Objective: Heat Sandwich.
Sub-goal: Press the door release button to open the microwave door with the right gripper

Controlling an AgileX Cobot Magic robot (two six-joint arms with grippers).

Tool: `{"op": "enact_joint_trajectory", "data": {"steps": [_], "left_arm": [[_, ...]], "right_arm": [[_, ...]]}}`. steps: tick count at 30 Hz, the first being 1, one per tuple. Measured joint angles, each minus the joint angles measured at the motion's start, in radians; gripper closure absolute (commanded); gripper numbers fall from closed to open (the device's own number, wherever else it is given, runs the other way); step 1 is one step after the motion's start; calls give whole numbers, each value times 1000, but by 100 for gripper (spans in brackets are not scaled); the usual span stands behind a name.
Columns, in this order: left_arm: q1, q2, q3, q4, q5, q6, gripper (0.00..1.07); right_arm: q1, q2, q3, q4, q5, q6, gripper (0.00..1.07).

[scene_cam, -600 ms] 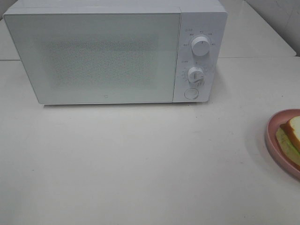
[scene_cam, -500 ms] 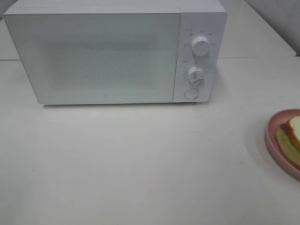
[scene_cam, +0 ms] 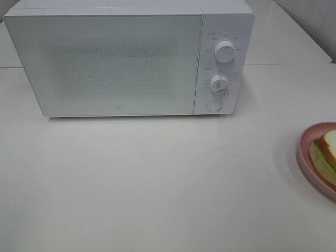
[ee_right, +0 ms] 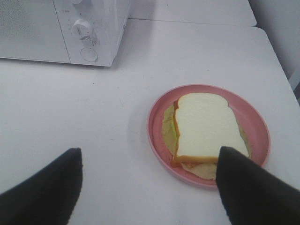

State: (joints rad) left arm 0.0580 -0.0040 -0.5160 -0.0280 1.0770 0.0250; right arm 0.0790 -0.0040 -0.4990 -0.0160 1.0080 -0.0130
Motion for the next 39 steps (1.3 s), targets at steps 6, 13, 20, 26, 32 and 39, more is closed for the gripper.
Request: {"op": "enact_joint_trajectory", "data": {"steps": [6, 13, 20, 26, 32, 39], "left_arm": [[0, 0, 0, 0, 0, 0, 9], [0, 0, 0, 0, 0, 0, 9], [0, 0, 0, 0, 0, 0, 9], [0, 0, 0, 0, 0, 0, 9], [0, 0, 0, 0, 0, 0, 9], [0, 0, 0, 0, 0, 0, 9]], "right_arm": [[0, 5, -20, 0, -36, 1, 31], [0, 105, -27, 1, -129, 1, 31], [0, 234, -29, 3, -262, 2, 31], [0, 307, -29, 3, -341, 2, 31], [0, 415, -29, 3, -421, 4, 31], [0, 511, -29, 3, -491, 13, 31]]}}
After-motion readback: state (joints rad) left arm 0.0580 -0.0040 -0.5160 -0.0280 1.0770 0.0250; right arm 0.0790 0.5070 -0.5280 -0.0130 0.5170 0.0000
